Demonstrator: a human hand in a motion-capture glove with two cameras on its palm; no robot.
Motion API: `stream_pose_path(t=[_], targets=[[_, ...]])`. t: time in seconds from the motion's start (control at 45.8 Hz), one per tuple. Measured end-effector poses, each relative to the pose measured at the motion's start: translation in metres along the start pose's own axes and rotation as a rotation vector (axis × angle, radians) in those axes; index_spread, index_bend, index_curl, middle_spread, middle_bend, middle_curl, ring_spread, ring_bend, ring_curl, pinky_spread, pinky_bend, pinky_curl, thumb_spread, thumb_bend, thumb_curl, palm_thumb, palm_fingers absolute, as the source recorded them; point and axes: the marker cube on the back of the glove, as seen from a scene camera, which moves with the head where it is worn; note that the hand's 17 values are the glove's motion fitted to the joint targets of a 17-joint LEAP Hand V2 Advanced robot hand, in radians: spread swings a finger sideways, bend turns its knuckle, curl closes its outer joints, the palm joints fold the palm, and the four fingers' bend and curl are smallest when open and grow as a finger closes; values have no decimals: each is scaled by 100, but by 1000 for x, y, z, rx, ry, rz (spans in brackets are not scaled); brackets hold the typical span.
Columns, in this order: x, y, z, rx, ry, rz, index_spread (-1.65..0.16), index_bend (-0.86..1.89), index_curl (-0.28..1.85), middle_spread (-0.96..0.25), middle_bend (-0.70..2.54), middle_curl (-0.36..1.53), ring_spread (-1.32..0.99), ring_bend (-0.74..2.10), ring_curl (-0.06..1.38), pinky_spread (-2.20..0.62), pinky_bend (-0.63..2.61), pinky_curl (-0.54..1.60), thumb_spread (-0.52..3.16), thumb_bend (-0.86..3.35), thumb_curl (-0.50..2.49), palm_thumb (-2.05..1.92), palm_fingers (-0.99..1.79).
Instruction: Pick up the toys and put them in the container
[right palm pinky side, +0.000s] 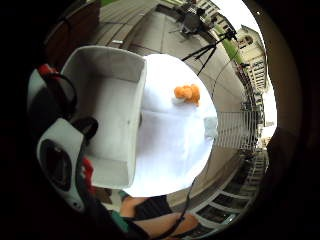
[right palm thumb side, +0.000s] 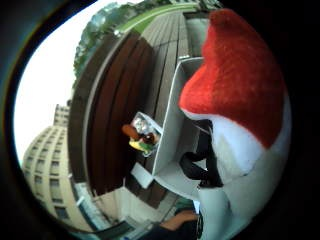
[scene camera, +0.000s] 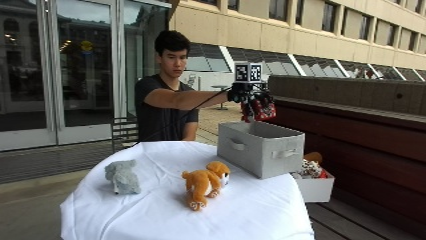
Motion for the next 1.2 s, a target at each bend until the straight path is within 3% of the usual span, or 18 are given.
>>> stream_pose_path(t=[0.066,0.131,0.219,0.328,0.634,1.093,1.202], targets=[[6,-2,5,-70,4,-24,-39,11,79,-44,67,80,-37,136,57,-43,141,52,79,5,78,37,48],[14,-3,6,-104,12,-45,-36,5,75,-32,44,74,-26,127,58,-33,153,57,84,-15,65,3,-4],[27,-4,1,-70,23,-39,-36,2,62,-21,32,67,-17,109,49,-23,160,53,87,-14,57,-12,-20],[59,-6,-10,-17,61,-6,-34,6,53,-13,26,61,-8,92,40,-12,159,50,90,-12,49,-14,-23],[235,11,-37,23,105,170,-33,7,38,-5,17,53,1,60,29,1,145,41,93,-10,34,-13,-23],[444,53,30,47,137,509,-32,6,21,-5,17,44,0,67,30,2,135,36,95,-8,25,-9,-14],[484,66,63,-7,111,451,-32,7,19,-5,18,43,-2,70,31,1,134,35,95,-7,24,-8,-12]])
